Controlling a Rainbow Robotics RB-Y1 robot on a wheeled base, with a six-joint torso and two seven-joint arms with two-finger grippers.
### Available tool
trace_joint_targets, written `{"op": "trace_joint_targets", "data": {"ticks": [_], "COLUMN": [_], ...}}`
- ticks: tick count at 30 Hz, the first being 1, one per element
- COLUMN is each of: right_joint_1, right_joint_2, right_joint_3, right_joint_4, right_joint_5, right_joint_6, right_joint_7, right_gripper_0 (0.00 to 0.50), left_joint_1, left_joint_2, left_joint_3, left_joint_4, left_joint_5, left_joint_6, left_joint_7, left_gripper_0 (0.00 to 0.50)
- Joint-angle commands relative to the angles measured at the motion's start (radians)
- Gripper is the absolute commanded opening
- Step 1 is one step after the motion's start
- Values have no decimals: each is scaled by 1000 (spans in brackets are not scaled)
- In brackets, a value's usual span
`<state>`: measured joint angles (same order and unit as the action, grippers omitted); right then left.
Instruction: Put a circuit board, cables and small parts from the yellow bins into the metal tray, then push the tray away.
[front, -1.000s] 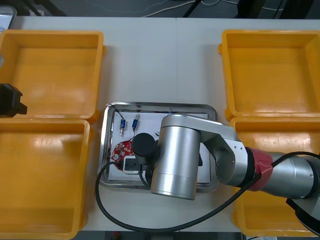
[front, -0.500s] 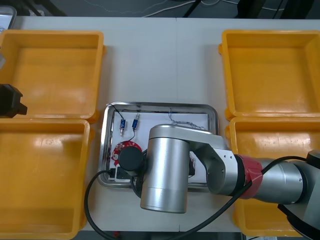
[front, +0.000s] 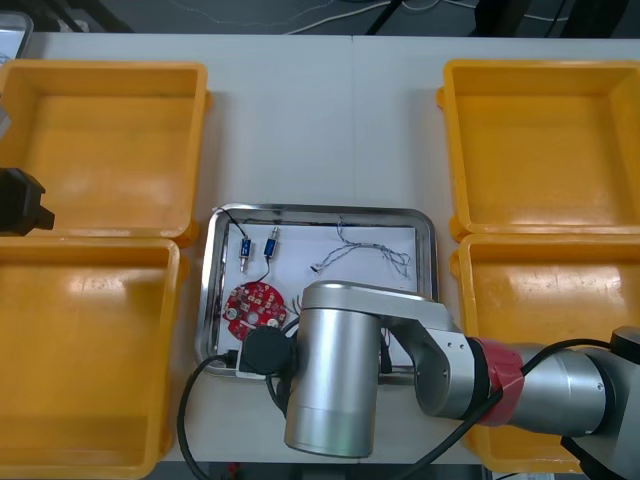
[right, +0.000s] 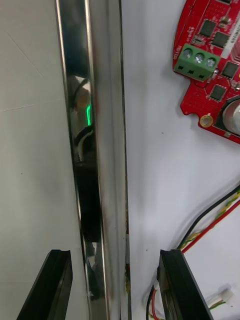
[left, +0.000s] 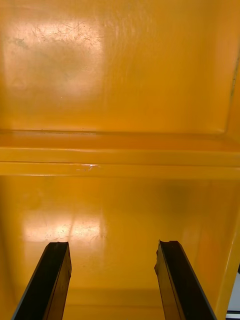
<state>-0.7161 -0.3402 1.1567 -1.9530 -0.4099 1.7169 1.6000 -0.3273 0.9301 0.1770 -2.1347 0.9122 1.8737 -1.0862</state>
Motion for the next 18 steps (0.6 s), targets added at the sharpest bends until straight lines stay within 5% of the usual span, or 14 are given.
{"op": "trace_joint_targets", "data": {"ticks": [1, 18], "right_joint_1": [29, 69], "right_joint_2": [30, 21], "right_joint_3": [32, 49], "right_joint_4": [-14, -14], "right_joint_5": [22, 65], "right_joint_6": [-11, -49], "right_joint_7": [-26, -26], "right_gripper_0": [500, 500], "left_joint_1": [22, 22], "left_joint_2": [41, 41], "left_joint_3": [32, 32], "left_joint_4": [-28, -28], "left_joint_5": [-1, -1], "left_joint_6": [2, 2], "left_joint_7": [-84, -84], "left_gripper_0": [500, 500]}}
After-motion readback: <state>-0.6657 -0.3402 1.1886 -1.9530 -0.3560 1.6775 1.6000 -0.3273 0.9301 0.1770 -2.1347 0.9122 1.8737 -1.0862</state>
